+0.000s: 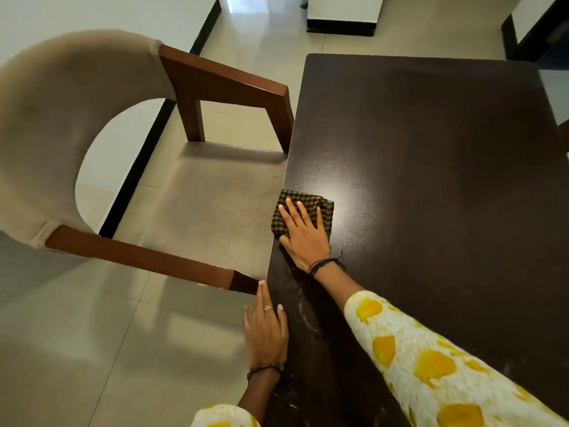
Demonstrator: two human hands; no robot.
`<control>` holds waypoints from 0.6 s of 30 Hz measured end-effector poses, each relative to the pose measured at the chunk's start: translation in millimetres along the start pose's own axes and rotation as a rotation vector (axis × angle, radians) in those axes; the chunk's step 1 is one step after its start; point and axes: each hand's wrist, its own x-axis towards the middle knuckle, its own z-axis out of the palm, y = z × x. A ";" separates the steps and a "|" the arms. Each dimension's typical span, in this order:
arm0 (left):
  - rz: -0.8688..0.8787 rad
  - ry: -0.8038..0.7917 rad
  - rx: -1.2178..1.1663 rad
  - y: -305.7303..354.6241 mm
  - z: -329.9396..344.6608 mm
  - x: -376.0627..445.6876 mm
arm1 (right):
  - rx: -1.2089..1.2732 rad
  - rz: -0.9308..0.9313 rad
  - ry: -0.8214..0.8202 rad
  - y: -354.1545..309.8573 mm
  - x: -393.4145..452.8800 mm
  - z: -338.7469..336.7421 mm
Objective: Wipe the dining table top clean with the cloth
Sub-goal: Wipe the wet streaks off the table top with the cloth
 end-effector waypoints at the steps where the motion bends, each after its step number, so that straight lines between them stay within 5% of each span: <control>1: -0.003 0.007 -0.006 0.0 0.2 -0.4 | -0.003 -0.013 -0.004 -0.4 2.9 -0.8; 18: -0.109 0.003 0.026 7.2 -7.8 -3.8 | -0.063 -0.319 -0.075 -12.7 -73.3 31.2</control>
